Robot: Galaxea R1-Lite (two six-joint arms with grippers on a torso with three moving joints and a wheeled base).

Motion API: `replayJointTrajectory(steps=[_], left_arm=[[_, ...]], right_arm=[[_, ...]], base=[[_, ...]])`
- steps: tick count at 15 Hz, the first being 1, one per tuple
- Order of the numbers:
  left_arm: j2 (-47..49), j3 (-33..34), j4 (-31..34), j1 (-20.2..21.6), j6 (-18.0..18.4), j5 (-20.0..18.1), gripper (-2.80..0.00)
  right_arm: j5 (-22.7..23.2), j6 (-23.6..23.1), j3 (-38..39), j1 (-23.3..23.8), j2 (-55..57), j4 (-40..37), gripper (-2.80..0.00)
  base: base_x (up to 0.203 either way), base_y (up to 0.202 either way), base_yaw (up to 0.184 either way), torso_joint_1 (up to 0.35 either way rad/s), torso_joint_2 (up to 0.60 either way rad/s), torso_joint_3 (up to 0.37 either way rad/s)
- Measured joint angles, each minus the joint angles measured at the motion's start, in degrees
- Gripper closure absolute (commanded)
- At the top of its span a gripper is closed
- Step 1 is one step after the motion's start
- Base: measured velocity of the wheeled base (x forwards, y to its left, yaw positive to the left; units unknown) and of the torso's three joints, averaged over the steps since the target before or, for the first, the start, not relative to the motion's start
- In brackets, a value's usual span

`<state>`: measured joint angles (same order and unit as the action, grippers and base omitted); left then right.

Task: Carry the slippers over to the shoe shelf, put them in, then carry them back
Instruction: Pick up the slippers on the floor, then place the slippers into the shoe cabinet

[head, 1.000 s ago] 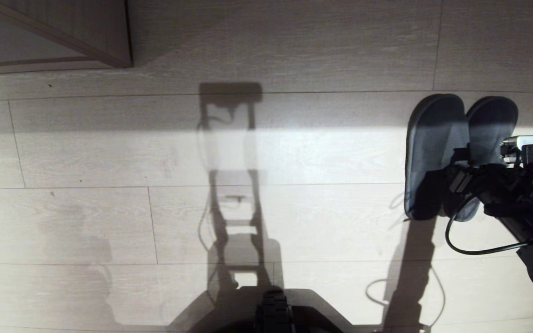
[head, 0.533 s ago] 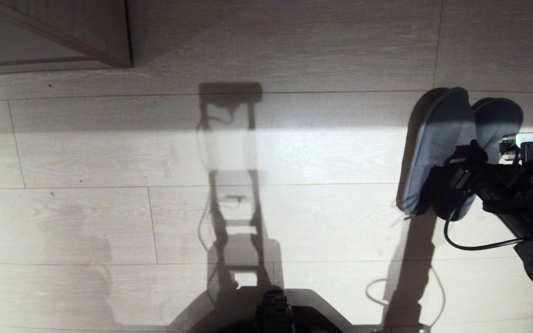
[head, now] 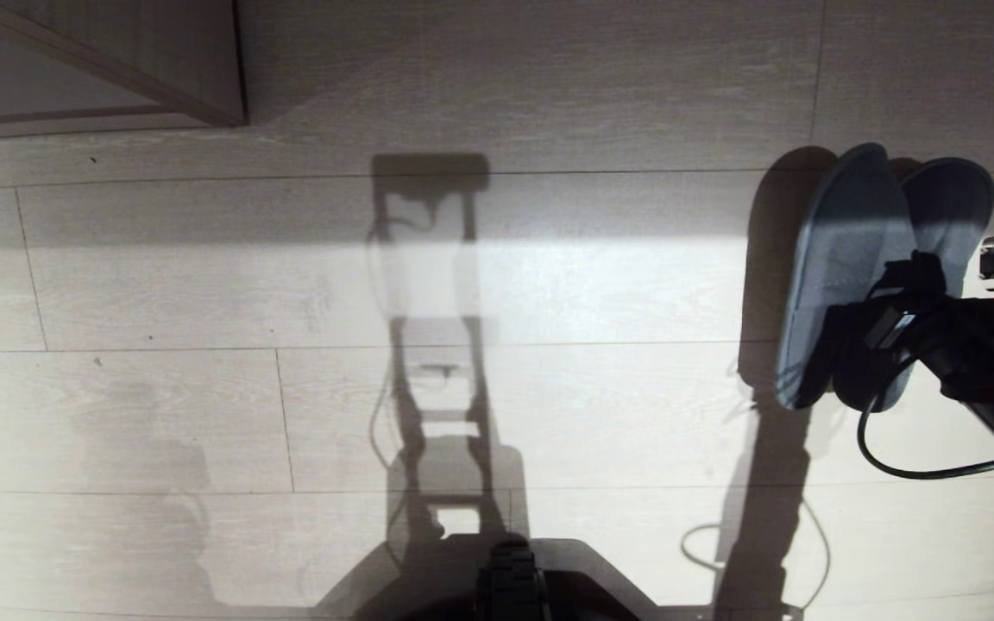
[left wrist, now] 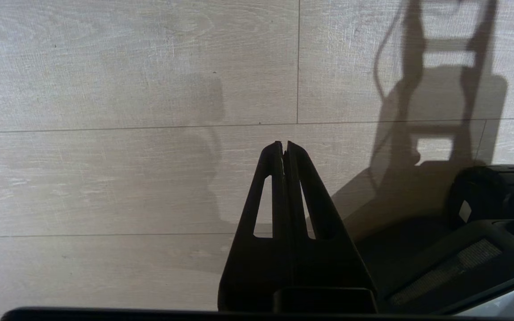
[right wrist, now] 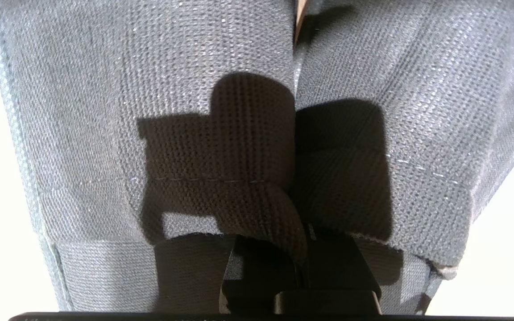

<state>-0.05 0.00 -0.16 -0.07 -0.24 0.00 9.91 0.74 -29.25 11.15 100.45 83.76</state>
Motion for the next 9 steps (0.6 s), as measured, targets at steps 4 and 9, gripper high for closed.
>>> replayJointTrajectory(steps=[4,9], left_arm=[[0.0,0.0,0.0,0.0,0.0,0.0,0.0],[0.0,0.0,0.0,0.0,0.0,0.0,0.0]], right_arm=[[4.0,-0.3,6.8,-0.2,-12.4,-6.4,0.0],[10.3,-1.4,22.0,-0.3,-34.7,-16.3,0.0]], base=[[0.0,0.0,0.0,0.0,0.0,0.0],[0.0,0.0,0.0,0.0,0.0,0.0]])
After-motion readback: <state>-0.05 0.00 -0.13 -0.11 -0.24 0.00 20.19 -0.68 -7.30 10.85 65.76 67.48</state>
